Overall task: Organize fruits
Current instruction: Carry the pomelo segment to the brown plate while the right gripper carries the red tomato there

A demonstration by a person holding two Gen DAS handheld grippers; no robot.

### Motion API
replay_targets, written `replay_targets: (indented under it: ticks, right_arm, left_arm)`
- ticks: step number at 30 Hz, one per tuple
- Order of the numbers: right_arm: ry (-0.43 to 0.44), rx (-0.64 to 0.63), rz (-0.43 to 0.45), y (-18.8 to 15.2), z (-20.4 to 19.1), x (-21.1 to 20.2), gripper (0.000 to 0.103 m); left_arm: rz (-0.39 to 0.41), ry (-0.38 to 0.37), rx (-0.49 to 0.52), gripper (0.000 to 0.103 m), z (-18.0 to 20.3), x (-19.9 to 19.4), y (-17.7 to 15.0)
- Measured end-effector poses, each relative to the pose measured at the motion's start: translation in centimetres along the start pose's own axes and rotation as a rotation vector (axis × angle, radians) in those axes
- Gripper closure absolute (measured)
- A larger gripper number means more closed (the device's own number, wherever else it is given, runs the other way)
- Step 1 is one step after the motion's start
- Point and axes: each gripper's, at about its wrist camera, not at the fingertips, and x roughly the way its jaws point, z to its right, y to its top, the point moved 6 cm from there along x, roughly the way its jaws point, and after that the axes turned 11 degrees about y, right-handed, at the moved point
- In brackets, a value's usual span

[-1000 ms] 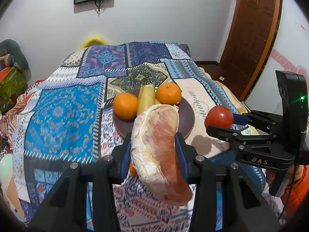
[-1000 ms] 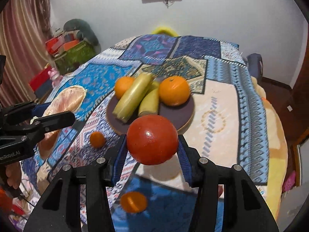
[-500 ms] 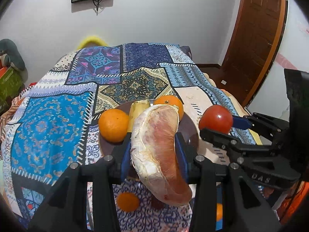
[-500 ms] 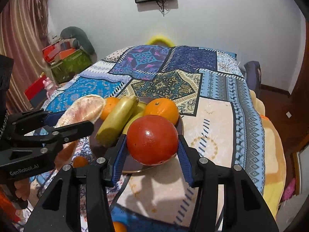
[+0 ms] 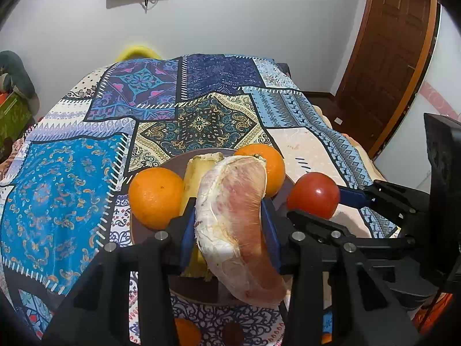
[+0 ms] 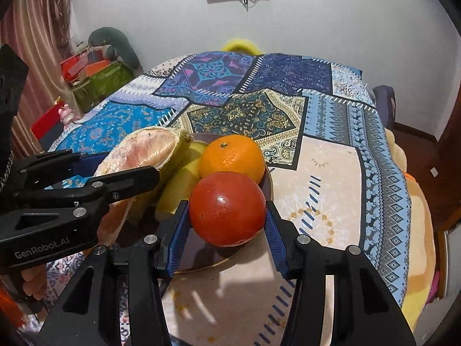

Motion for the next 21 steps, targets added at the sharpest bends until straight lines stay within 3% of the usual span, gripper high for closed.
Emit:
replay_targets:
  ticks: [6, 18, 21]
  right_arm:
    - [0.017, 0.013, -0.025, -0.4, 0.7, 1.0, 0.056]
    - [0.024, 0.028, -0.049, -0.8, 1.3, 2.0, 0.056]
    - [0.028, 0.03, -0.035, -0.6, 1.1, 1.7, 0.047]
  left_arm:
    - [0.014, 0.038, 0.028, 0.06, 0.5, 0.6, 0.2]
    - [0.021, 0.041, 0.003, 0.06, -0.2, 0.1, 0.5]
    - [0.027, 0.045, 0.0, 0.06, -0.5, -0.4, 0.4]
